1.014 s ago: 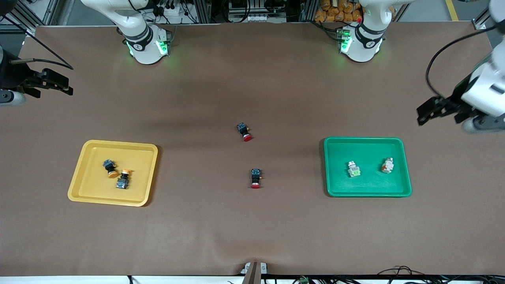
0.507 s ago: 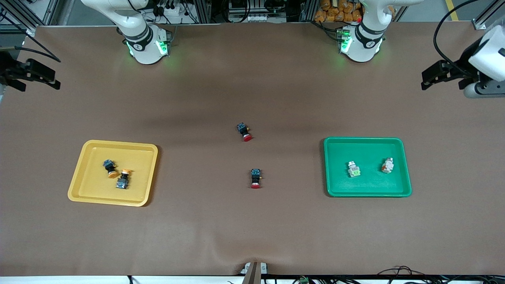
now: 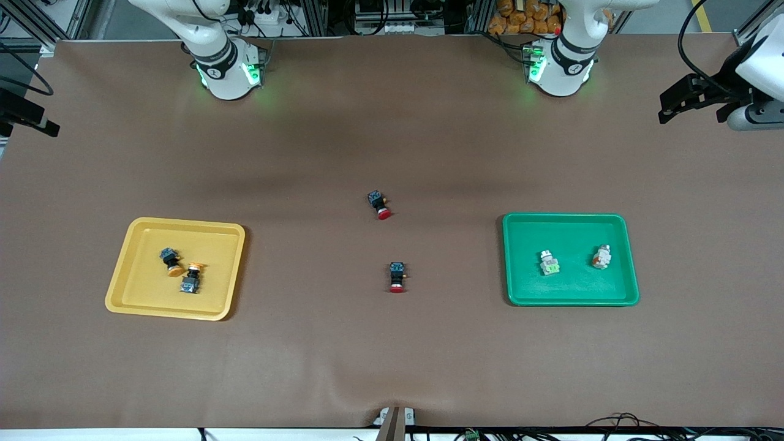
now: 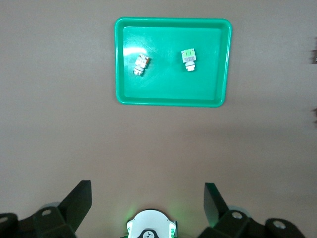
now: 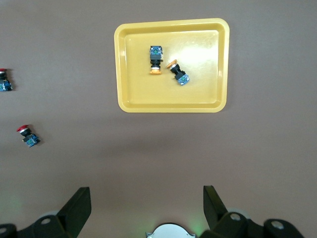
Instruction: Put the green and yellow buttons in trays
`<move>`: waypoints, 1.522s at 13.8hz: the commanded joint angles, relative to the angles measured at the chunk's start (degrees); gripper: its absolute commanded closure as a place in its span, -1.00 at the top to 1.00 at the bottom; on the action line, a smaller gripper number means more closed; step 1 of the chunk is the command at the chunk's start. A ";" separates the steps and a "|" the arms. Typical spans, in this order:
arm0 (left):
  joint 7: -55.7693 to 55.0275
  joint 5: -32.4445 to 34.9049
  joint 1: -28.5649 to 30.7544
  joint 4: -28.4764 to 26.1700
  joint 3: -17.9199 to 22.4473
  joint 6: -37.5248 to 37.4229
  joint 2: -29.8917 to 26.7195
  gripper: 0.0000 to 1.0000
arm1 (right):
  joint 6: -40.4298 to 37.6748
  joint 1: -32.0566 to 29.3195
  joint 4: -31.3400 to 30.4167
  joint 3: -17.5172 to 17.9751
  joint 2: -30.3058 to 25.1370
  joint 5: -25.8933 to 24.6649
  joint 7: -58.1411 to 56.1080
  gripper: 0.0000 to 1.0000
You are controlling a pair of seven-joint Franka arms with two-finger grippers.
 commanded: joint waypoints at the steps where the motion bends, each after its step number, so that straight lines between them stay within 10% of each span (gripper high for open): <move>1: 0.59 -0.73 -0.44 -1.12 0.40 -0.06 -1.01 1.00 | -0.74 2.34 0.98 0.50 0.97 -1.80 0.27 1.00; 21: -0.37 -0.02 -0.45 0.55 -0.56 2.14 1.53 1.00 | -2.15 2.61 0.80 0.24 1.32 -2.78 0.80 1.00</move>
